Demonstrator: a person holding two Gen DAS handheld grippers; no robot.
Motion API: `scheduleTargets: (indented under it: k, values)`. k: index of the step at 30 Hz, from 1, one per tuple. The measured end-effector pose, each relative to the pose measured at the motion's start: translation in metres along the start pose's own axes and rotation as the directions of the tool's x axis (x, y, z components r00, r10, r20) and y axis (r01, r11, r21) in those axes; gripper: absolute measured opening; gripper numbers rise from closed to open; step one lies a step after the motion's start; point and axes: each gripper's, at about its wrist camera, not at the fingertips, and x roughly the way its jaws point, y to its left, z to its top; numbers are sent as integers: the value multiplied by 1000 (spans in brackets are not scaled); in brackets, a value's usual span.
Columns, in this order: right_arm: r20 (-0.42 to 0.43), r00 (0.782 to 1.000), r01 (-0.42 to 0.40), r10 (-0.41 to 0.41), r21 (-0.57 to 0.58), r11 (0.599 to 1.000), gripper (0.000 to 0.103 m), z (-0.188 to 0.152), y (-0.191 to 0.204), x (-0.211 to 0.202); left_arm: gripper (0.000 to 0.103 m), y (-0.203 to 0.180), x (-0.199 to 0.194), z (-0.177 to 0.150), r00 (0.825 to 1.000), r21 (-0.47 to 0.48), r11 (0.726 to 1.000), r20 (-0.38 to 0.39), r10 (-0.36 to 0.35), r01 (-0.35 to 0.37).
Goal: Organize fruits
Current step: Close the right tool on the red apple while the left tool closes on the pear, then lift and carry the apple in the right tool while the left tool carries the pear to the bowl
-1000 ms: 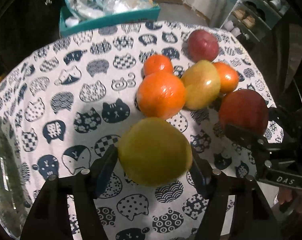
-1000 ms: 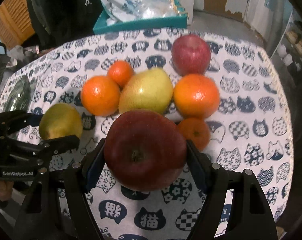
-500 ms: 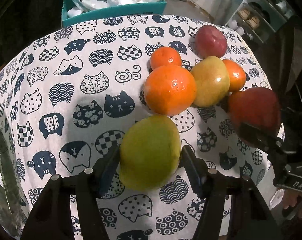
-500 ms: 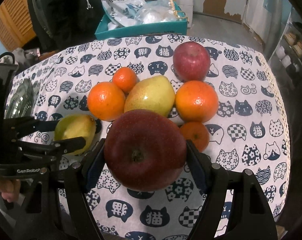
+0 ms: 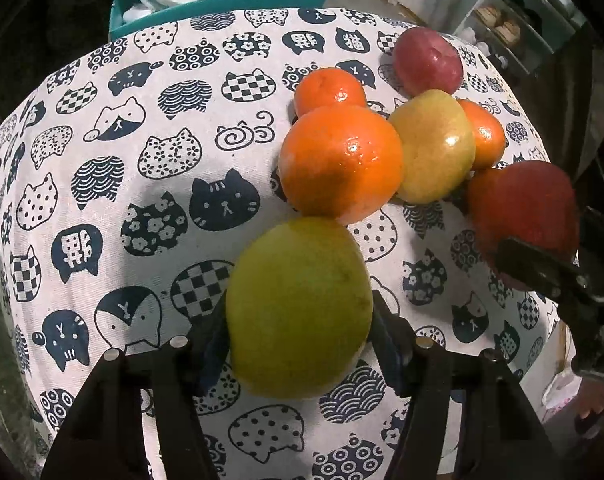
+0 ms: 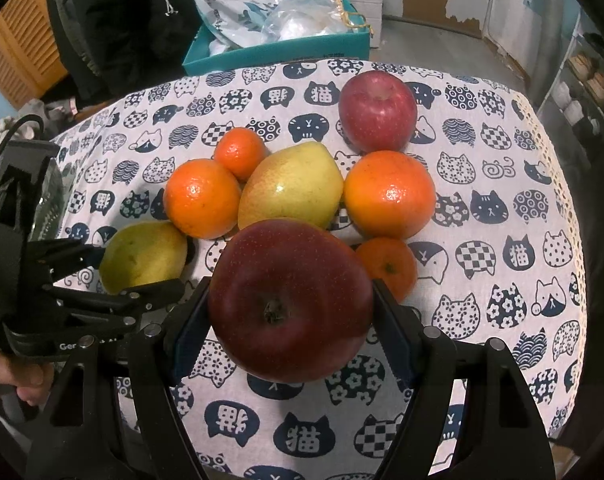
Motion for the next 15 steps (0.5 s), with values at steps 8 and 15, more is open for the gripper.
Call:
scheduleTargets:
  k: [8, 15]
  values:
    - [45, 999, 13, -13, -14, 1000, 76, 7, 4, -12, 64, 2, -19, -9, 999, 12, 1000, 38, 4, -5]
    - [100, 995, 14, -11, -30, 999, 76, 15, 14, -32, 64, 0, -55, -11, 993, 27, 1000, 119, -5, 1]
